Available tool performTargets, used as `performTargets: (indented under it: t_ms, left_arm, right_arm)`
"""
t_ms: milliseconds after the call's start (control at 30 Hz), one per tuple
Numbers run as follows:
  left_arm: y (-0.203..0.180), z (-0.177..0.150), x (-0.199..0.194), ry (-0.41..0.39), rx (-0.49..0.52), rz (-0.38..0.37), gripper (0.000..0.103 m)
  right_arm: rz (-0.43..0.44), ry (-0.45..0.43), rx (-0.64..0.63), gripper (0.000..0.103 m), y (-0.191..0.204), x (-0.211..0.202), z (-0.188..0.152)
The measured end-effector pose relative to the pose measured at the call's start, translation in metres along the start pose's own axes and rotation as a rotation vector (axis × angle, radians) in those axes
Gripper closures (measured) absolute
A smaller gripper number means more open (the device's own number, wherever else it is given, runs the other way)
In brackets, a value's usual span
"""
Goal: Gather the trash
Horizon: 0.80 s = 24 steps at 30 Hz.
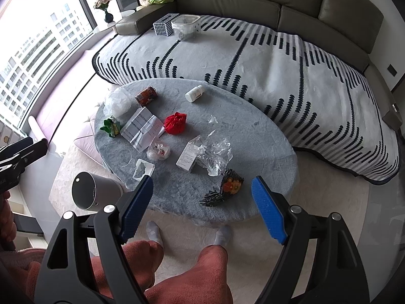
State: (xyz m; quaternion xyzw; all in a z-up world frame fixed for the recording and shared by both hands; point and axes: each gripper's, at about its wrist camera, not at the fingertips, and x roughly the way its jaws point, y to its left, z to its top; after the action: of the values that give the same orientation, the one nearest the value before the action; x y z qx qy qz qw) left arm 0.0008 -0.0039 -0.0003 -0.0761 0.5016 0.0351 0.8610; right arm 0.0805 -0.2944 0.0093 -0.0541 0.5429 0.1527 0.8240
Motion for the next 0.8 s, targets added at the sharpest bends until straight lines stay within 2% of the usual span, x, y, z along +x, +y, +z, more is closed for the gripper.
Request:
performTargets:
  t_ms: [600,800]
  left_arm:
    - [0.002,-0.001,0.000,-0.001,-0.001,0.001,0.017]
    - [-0.003,-0.011,-0.001,-0.004,0.006,0.006,0.017]
  right_arm:
    - [0.007,-0.024,-0.021,0.026,0.008,-0.007,-0.001]
    - [0.010,-0.026,-0.023,0.026,0.009,-0.009,0.000]
